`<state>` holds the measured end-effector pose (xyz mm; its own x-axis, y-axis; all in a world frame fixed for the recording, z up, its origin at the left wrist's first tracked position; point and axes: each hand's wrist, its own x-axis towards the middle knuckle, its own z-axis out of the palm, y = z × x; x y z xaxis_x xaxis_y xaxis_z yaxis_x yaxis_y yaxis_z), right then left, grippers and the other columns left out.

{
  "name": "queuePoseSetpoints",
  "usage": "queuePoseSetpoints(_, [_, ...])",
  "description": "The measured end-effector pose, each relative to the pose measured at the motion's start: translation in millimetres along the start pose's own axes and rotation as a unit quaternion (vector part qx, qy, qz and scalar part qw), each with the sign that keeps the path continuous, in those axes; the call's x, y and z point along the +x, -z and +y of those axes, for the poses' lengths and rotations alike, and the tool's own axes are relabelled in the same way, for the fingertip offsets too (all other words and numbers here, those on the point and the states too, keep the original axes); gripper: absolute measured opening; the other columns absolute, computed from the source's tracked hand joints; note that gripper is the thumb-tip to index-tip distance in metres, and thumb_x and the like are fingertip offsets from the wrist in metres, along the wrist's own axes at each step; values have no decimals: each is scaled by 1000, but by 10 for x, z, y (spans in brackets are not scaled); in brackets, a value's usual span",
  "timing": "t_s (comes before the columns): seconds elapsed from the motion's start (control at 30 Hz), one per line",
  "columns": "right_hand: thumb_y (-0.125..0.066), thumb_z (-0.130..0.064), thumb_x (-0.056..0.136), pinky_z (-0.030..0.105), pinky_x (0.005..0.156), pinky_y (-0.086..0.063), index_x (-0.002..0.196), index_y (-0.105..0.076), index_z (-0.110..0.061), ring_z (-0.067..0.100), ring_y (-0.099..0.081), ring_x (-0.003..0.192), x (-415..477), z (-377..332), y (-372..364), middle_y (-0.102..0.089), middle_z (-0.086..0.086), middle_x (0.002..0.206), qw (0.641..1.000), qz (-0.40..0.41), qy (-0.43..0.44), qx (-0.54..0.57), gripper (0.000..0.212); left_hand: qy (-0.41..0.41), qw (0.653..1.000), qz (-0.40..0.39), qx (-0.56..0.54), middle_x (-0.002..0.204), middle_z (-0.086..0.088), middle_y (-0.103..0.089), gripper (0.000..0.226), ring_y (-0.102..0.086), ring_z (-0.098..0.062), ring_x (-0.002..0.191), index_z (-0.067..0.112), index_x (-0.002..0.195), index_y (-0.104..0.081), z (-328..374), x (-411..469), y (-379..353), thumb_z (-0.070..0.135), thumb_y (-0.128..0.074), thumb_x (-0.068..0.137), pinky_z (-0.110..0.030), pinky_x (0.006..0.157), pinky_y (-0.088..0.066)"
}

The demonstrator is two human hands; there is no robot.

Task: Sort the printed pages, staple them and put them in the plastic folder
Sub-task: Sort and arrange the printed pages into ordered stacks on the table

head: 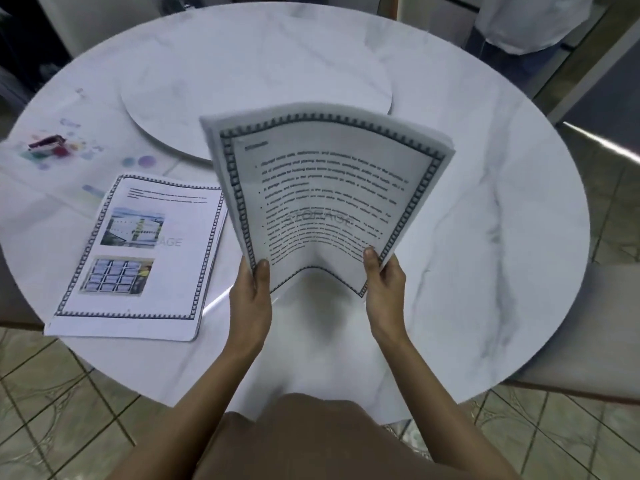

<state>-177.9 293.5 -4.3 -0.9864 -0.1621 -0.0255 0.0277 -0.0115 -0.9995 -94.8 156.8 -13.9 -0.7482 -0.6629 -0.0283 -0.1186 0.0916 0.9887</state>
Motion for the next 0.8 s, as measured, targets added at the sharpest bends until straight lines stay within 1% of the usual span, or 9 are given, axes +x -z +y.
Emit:
queuePoseSetpoints(0.07, [-47, -23, 95, 7, 79, -43, 102, -57, -23, -14, -57, 87, -21, 76, 14, -62, -17, 97, 1000, -3, -11, -14, 12, 8, 1000, 0, 22, 126, -3, -58, 38, -55, -14, 114, 12, 135, -42, -46, -16, 13, 23, -34, 99, -31, 101, -43])
queuePoseSetpoints(0.1, [-47, -23, 95, 5, 82, -43, 106, -56, -25, -14, -57, 93, -16, 93, 28, -62, -17, 103, 1000, -2, -10, -20, 14, 9, 999, 0, 32, 124, -6, -59, 37, -56, -16, 112, 10, 133, -43, -40, -16, 23, 22, -34, 99, -28, 98, -44])
queuePoseSetpoints(0.17, [-48, -23, 95, 3, 83, -42, 105, -56, -31, -14, -57, 96, 26, 69, 75, -62, -18, 105, 999, -5, -8, -36, 15, -2, 999, -4, 45, 113, 9, -61, 28, -56, 7, 101, 15, 125, -47, 3, 0, 47, 18, -36, 99, -7, 85, -45])
queuePoseSetpoints(0.23, [-49, -25, 94, 8, 86, -44, 105, -56, -31, -11, -57, 98, 101, 42, 139, -61, -21, 104, 997, -17, -15, -69, 15, -3, 997, -12, 74, 95, 22, -57, 16, -54, 20, 82, 23, 111, -46, 29, 56, 68, 17, -39, 99, 2, 69, -40])
queuePoseSetpoints(0.3, [-50, -25, 94, 15, 85, -47, 103, -56, -28, -4, -58, 94, 186, 69, 204, -62, -18, 98, 994, -17, -41, -102, 11, 13, 994, -25, 110, 81, 17, -54, 7, -54, 9, 70, 20, 101, -45, 20, 123, 68, 18, -39, 98, -4, 62, -40])
queuePoseSetpoints(0.4, [-48, -20, 94, 21, 65, -43, 90, -55, -19, 10, -53, 74, 249, 229, 256, -57, -9, 78, 982, 4, -81, -171, 8, 71, 983, -55, 160, 76, 1, -50, 13, -46, -15, 69, 9, 96, -46, -103, 195, 56, 18, -38, 98, -13, 55, -35])
queuePoseSetpoints(0.57, [-43, -10, 95, 19, 68, -34, 111, -55, 0, 18, -52, 87, 232, 493, 248, -62, 12, 105, 950, -8, -118, -290, 22, 144, 962, -91, 215, 98, -4, -49, 13, -48, -22, 86, 5, 108, -43, -302, 197, -1, 12, -36, 98, -23, 57, -32])
queuePoseSetpoints(0.67, [-42, -7, 94, 15, 62, -31, 110, -54, 2, 17, -50, 84, 236, 491, 221, -63, 15, 107, 946, -6, -117, -302, 22, 148, 960, -83, 222, 101, -3, -47, 22, -44, -18, 86, 1, 117, -41, -289, 172, -32, 9, -37, 97, -23, 58, -31])
queuePoseSetpoints(0.8, [-44, -6, 93, 15, 60, -30, 109, -55, 3, 18, -50, 83, 264, 490, 256, -63, 16, 106, 945, -21, -118, -304, 21, 159, 958, -71, 229, 110, -9, -53, 27, -44, -18, 90, -3, 121, -41, -297, 158, -42, 9, -38, 97, -24, 74, -32])
